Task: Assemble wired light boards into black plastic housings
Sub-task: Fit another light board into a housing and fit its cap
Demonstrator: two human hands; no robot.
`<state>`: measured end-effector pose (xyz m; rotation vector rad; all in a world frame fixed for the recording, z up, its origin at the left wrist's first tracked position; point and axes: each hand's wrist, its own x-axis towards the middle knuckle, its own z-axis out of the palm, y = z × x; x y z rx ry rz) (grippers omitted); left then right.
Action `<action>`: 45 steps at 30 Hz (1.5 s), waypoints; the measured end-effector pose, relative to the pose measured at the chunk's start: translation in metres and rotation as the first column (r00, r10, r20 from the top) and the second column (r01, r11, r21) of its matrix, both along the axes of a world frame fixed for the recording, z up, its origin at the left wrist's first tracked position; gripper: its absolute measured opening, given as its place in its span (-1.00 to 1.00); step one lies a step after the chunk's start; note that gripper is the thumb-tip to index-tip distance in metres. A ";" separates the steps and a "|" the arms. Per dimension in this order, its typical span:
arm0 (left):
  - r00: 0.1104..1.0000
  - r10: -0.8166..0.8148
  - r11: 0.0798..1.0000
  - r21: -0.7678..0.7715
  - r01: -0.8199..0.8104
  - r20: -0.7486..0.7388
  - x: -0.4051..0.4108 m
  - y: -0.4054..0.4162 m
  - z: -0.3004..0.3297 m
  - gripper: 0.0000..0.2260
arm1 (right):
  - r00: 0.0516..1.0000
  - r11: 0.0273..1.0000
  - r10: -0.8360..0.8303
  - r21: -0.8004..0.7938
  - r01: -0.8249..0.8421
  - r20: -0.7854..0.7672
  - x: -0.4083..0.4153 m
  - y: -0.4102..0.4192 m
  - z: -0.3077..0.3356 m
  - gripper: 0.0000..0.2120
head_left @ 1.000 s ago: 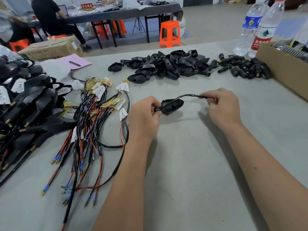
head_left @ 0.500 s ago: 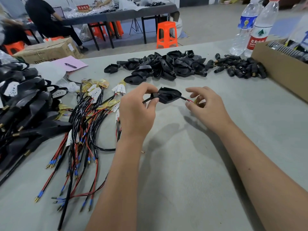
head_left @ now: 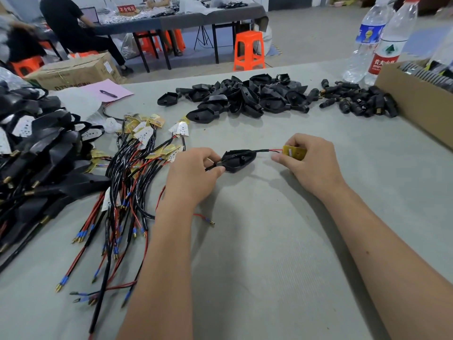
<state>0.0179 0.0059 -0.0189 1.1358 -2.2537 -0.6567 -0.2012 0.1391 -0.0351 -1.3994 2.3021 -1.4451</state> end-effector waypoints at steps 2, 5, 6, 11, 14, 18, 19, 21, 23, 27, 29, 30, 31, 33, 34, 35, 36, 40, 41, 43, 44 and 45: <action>1.000 0.007 1.000 0.005 -0.007 -0.004 -0.001 0.000 -0.001 -0.87 | 0.998 0.998 0.049 -0.040 -0.047 0.049 0.001 0.001 0.001 -0.72; 0.999 0.015 1.000 0.007 -0.015 -0.028 -0.003 0.001 -0.003 -0.83 | 0.991 0.996 0.076 -0.057 -0.070 0.106 0.000 0.001 0.000 -0.83; 0.999 0.015 1.000 0.008 -0.014 -0.039 -0.004 0.002 -0.003 -0.83 | 0.984 0.994 0.082 -0.082 -0.069 0.159 -0.002 0.000 -0.001 -0.90; 0.995 -0.030 0.999 0.009 0.031 -0.094 -0.012 0.008 -0.003 -0.84 | 0.912 0.970 0.134 -0.238 -0.041 0.388 -0.009 0.000 -0.002 -0.78; 0.990 -0.050 0.999 0.001 0.051 -0.135 -0.017 0.011 -0.005 -0.84 | 0.875 0.948 0.217 -0.309 -0.082 0.432 -0.011 0.001 -0.001 -0.74; 0.986 -0.058 0.998 -0.019 0.056 -0.158 -0.024 0.011 -0.007 -0.84 | 0.769 0.928 0.287 -0.366 -0.075 0.571 -0.011 0.000 0.000 -0.72; 0.985 -0.056 0.998 -0.021 0.053 -0.161 -0.025 0.012 -0.008 -0.84 | 0.732 0.921 0.302 -0.386 -0.058 0.611 -0.011 -0.001 0.000 -0.74; 0.985 -0.053 0.999 -0.020 0.051 -0.164 -0.028 0.014 -0.009 -0.85 | 0.743 0.924 0.258 -0.382 -0.003 0.618 -0.011 -0.002 -0.002 -0.78; 0.985 -0.056 0.998 -0.012 0.055 -0.165 -0.030 0.017 -0.010 -0.86 | 0.808 0.935 0.174 -0.352 0.044 0.563 -0.011 -0.002 -0.003 -0.79; 0.978 -0.095 0.995 -0.007 0.095 -0.184 -0.035 0.021 -0.008 -0.87 | 0.854 0.921 0.072 -0.364 0.142 0.515 -0.009 -0.002 -0.004 -0.62; 0.976 -0.116 0.993 -0.023 0.114 -0.182 -0.036 0.023 -0.005 -0.87 | 0.833 0.889 0.018 -0.390 0.240 0.554 -0.009 -0.003 -0.003 -0.65; 0.972 -0.127 0.992 -0.036 0.123 -0.195 -0.037 0.024 -0.002 -0.86 | 0.818 0.873 0.006 -0.402 0.276 0.575 -0.009 -0.003 -0.003 -0.66; 0.966 -0.143 0.989 -0.063 0.132 -0.217 -0.037 0.025 0.002 -0.85 | 0.803 0.859 0.008 -0.416 0.300 0.596 -0.009 -0.003 -0.003 -0.67; 0.951 -0.194 0.976 -0.147 0.161 -0.241 -0.037 0.027 0.014 -0.87 | 0.769 0.836 0.041 -0.443 0.323 0.638 -0.009 -0.003 -0.001 -0.68; 0.945 -0.222 0.967 -0.175 0.183 -0.241 -0.038 0.029 0.021 -0.88 | 0.753 0.830 0.067 -0.455 0.322 0.655 -0.010 -0.003 0.000 -0.69; 0.940 -0.246 0.962 -0.179 0.206 -0.239 -0.039 0.030 0.027 -0.90 | 0.736 0.828 0.096 -0.464 0.314 0.670 -0.010 -0.002 0.000 -0.71; 0.937 -0.260 0.960 -0.168 0.224 -0.235 -0.039 0.030 0.032 -0.91 | 0.721 0.830 0.119 -0.467 0.305 0.682 -0.009 -0.002 0.001 -0.73; 0.971 -0.206 0.967 -0.177 0.182 -0.125 -0.039 0.029 0.038 -0.90 | 0.690 0.840 0.127 -0.447 0.308 0.713 -0.010 -0.001 0.002 -0.78; 0.980 -0.174 0.972 -0.174 0.156 -0.095 -0.038 0.028 0.036 -0.89 | 0.701 0.852 0.114 -0.433 0.296 0.704 -0.010 -0.001 0.002 -0.78; 0.991 -0.115 0.983 -0.150 0.105 -0.062 -0.038 0.028 0.028 -0.87 | 0.746 0.884 0.092 -0.399 0.244 0.660 -0.009 -0.002 0.000 -0.78; 0.993 -0.103 0.988 -0.125 0.095 -0.064 -0.039 0.028 0.023 -0.87 | 0.769 0.898 0.092 -0.386 0.211 0.633 -0.008 -0.003 -0.001 -0.78; 0.991 -0.106 0.991 -0.091 0.099 -0.076 -0.040 0.028 0.017 -0.87 | 0.791 0.910 0.093 -0.374 0.179 0.604 -0.008 -0.003 -0.002 -0.78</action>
